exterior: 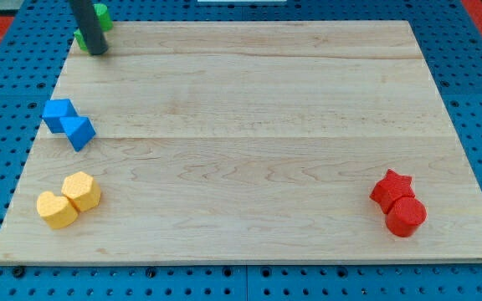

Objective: Move green star little closer to the green circle

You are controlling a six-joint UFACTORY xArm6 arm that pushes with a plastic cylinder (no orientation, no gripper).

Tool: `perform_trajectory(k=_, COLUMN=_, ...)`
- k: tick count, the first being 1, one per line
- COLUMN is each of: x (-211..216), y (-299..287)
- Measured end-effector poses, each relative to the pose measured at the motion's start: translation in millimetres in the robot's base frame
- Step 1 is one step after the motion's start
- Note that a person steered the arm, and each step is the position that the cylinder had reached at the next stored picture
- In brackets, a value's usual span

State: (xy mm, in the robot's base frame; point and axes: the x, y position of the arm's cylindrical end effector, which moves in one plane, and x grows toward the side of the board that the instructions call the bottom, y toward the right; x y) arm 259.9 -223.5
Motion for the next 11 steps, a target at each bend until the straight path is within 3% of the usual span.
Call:
perform_trajectory(k=1, x=4.4, y=37.5)
perform_trajectory(k=2, x=-43.3, y=63.9)
perform_trajectory(k=3, x=-35.0, y=43.7)
perform_trajectory(k=4, x=8.6, y=-8.4)
perform_trajectory(k=6, x=10.3, y=-81.2)
perform_trajectory(k=8, x=-16.5, y=-44.4)
perform_trajectory(k=11, x=4.4, y=-24.9)
